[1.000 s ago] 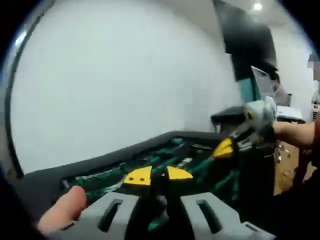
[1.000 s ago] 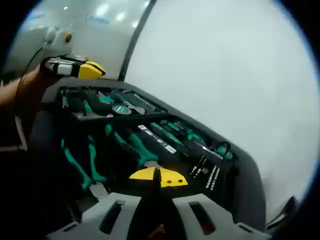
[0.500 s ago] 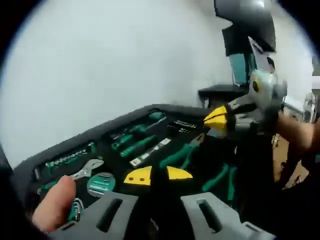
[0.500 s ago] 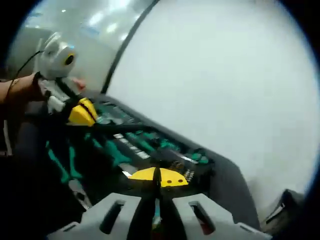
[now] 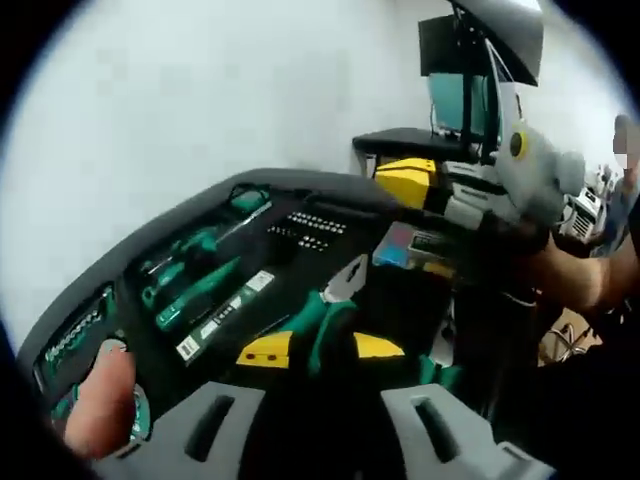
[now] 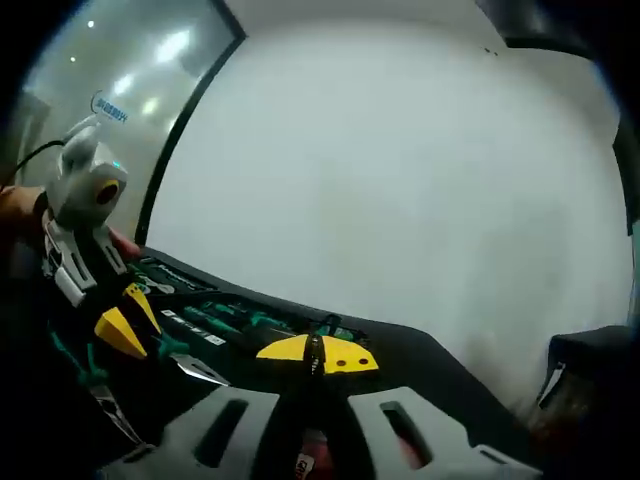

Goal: Pick up the tools and put them into their designated positions in the toolbox.

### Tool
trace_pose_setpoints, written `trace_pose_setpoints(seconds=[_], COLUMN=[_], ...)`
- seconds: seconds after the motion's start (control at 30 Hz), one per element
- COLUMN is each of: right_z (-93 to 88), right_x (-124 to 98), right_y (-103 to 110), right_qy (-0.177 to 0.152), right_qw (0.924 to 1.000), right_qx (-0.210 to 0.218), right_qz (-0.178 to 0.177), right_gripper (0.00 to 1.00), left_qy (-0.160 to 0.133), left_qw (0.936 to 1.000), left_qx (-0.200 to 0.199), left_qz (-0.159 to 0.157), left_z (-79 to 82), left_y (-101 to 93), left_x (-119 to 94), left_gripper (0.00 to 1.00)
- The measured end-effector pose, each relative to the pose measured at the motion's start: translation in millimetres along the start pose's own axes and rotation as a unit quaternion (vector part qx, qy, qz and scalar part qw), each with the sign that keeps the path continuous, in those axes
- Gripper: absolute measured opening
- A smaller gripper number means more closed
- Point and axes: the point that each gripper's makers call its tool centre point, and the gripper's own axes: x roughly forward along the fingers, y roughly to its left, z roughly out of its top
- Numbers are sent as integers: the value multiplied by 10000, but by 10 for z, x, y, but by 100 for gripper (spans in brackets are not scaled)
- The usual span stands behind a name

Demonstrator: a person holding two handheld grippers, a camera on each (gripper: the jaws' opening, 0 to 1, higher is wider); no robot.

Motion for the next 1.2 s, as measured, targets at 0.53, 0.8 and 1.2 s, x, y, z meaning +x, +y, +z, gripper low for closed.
trace_pose_setpoints(seconds=[0.53,0.8,1.2], right_z=[31,10,-5], right_x=[-18,-10,6], right_y=[61,69,88], right_qy=[-67,-30,10], right_qw=[9999,9999,9994], right_qx=[-101,-157,-351], right_qz=[34,52,71], right_gripper=[4,5,5], left_qy=[-326,21,1940], left_qw=[9971,9867,9693], left_qx=[-367,-1014,924], left_qz=[-582,-1272,-1198], left_z=[64,-83,-125], left_y=[-40,-97,-141], left_x=[-37,-164,14], left_gripper=[5,0,10])
